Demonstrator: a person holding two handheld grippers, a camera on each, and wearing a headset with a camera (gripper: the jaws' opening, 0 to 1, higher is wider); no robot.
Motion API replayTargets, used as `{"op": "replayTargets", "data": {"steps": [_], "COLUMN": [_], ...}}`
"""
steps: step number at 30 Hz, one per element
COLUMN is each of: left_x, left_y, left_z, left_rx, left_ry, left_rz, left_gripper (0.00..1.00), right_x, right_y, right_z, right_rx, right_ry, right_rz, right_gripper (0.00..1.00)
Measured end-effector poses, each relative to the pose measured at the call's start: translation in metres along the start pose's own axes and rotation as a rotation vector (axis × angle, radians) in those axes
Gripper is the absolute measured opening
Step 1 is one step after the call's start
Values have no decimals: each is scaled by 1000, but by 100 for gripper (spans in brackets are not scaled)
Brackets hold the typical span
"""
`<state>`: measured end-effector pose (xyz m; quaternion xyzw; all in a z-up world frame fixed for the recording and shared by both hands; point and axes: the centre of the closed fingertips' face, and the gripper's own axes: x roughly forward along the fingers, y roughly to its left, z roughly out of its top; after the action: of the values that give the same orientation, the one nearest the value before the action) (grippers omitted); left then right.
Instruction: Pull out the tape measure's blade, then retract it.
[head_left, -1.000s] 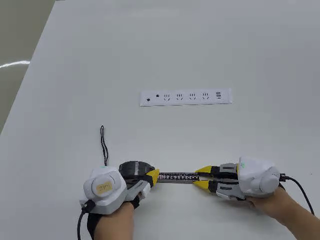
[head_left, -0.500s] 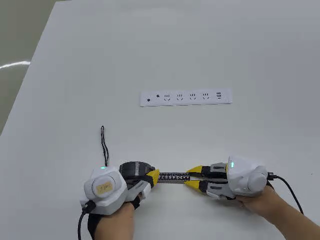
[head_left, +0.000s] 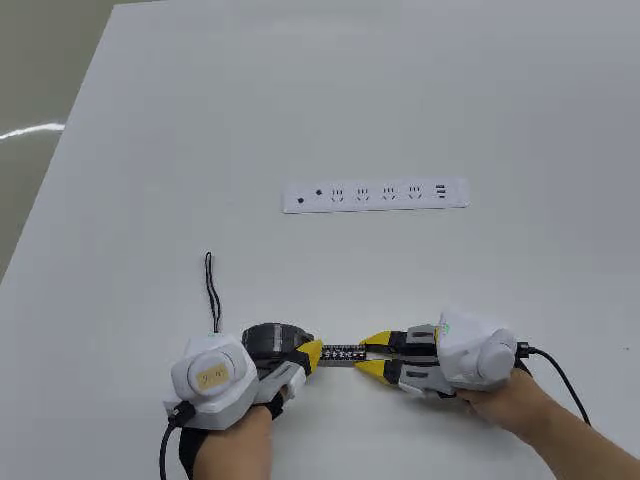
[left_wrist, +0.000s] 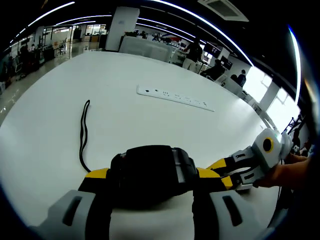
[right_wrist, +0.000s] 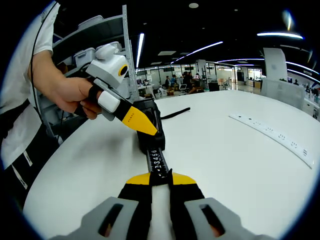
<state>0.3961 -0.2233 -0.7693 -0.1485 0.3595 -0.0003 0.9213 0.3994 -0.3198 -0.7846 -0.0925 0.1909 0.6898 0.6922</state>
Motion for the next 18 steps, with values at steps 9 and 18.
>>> {"op": "replayTargets", "data": {"steps": [9,18], "left_x": [0,0], "left_y": [0,1], "left_z": [0,0], "left_rx": [-8,-12], "left_ry": [-1,0], "left_rz": [-3,-6], "left_gripper": [63,63], "right_x": [12,20], "right_y": [0,4], "right_z": [3,6], "right_rx": [-6,-12], "right_ry": [-3,-4], "right_rz": [0,5], "right_gripper": [11,11]}}
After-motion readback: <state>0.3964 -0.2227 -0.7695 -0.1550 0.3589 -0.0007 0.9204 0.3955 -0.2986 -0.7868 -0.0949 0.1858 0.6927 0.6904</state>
